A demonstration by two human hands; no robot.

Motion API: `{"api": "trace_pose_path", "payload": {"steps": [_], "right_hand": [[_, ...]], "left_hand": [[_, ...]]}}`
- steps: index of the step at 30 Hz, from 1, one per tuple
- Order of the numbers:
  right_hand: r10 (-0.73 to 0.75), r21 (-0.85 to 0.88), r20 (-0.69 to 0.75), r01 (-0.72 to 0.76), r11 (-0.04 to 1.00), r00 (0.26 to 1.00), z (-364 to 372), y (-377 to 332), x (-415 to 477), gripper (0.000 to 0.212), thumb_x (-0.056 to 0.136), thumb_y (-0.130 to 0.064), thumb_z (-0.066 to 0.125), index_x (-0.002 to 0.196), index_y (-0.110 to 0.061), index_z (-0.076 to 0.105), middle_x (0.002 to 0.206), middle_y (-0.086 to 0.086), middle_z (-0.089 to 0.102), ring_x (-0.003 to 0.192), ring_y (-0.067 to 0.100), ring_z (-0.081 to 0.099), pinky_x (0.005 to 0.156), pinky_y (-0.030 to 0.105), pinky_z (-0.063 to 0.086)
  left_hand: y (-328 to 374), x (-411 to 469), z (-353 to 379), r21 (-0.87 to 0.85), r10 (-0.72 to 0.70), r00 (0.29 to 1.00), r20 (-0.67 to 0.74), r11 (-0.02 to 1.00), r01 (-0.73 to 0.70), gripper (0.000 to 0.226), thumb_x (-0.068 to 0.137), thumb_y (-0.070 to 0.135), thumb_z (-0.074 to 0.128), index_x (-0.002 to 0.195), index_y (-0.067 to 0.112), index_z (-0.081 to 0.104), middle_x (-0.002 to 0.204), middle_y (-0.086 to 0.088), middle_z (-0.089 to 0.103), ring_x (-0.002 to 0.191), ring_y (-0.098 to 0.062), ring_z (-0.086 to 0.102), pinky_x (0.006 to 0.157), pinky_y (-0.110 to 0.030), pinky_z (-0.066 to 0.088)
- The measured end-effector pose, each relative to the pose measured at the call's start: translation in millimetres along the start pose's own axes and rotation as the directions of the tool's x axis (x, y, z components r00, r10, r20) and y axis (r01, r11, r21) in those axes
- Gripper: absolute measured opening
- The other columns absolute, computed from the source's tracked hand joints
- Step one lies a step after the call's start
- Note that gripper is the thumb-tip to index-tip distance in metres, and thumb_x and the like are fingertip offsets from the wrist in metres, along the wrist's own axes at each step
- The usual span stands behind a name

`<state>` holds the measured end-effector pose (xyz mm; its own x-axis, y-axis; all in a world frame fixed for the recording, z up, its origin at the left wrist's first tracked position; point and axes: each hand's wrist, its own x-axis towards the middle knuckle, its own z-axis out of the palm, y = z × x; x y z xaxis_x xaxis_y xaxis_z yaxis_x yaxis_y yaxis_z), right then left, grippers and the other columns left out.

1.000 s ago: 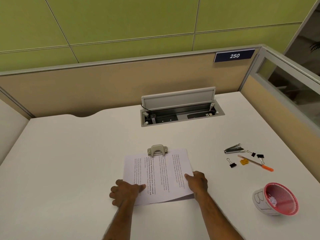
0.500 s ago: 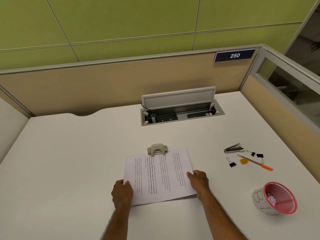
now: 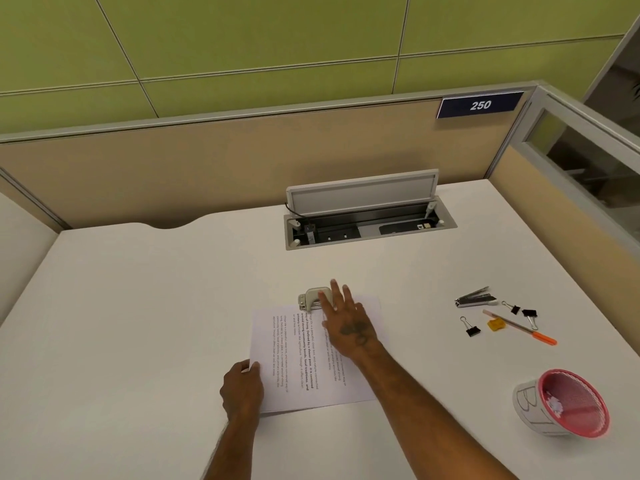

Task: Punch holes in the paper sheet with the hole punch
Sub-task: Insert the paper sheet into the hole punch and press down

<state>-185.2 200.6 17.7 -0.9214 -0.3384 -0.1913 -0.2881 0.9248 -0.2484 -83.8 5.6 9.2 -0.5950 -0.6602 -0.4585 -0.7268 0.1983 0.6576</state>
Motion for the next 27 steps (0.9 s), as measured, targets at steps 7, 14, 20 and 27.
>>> {"api": "trace_pose_path", "payload": {"steps": [7,14,20,27], "right_hand": [[0.022,-0.028,-0.064,-0.024,0.999,0.998,-2,-3,35,0.065,0.099,-0.014,0.051,0.154,-0.017,0.016,0.162,0.010,0.015,0.147,0.032,0.020,0.115,0.045,0.031],[-0.049,-0.013,-0.050,0.049,0.999,0.998,1,-11,50,0.057,0.100,-0.010,0.048,0.151,-0.008,0.024,0.160,0.014,0.023,0.147,0.030,0.022,0.117,0.040,0.027],[-0.033,0.013,-0.025,0.033,0.999,0.999,8,-11,56,0.061,0.098,-0.013,0.053,0.151,-0.008,0.023,0.160,0.014,0.023,0.147,0.029,0.021,0.120,0.038,0.022],[-0.015,0.045,-0.010,0.016,0.999,1.000,11,-9,59,0.064,0.096,-0.015,0.057,0.151,-0.011,0.025,0.160,0.011,0.024,0.148,0.026,0.021,0.120,0.037,0.020]], "left_hand": [[-4,9,1,0.004,0.002,1.000,-0.002,1.000,-0.002,0.028,0.094,0.025,0.056,0.117,0.012,0.066,0.116,-0.011,0.070,0.107,-0.036,0.059,0.093,-0.045,0.048],[-5,12,3,-0.003,-0.007,1.000,-0.015,1.000,0.007,0.029,0.094,0.025,0.058,0.118,0.012,0.066,0.114,-0.012,0.071,0.106,-0.036,0.060,0.093,-0.044,0.048],[-7,11,3,-0.019,0.004,1.000,-0.018,1.000,-0.005,0.029,0.094,0.024,0.058,0.118,0.011,0.066,0.112,-0.012,0.071,0.106,-0.036,0.060,0.093,-0.045,0.048],[-12,7,0,-0.055,-0.003,1.000,-0.017,0.998,0.002,0.026,0.094,0.023,0.059,0.116,0.012,0.068,0.107,-0.011,0.073,0.102,-0.034,0.061,0.091,-0.043,0.048]]}}
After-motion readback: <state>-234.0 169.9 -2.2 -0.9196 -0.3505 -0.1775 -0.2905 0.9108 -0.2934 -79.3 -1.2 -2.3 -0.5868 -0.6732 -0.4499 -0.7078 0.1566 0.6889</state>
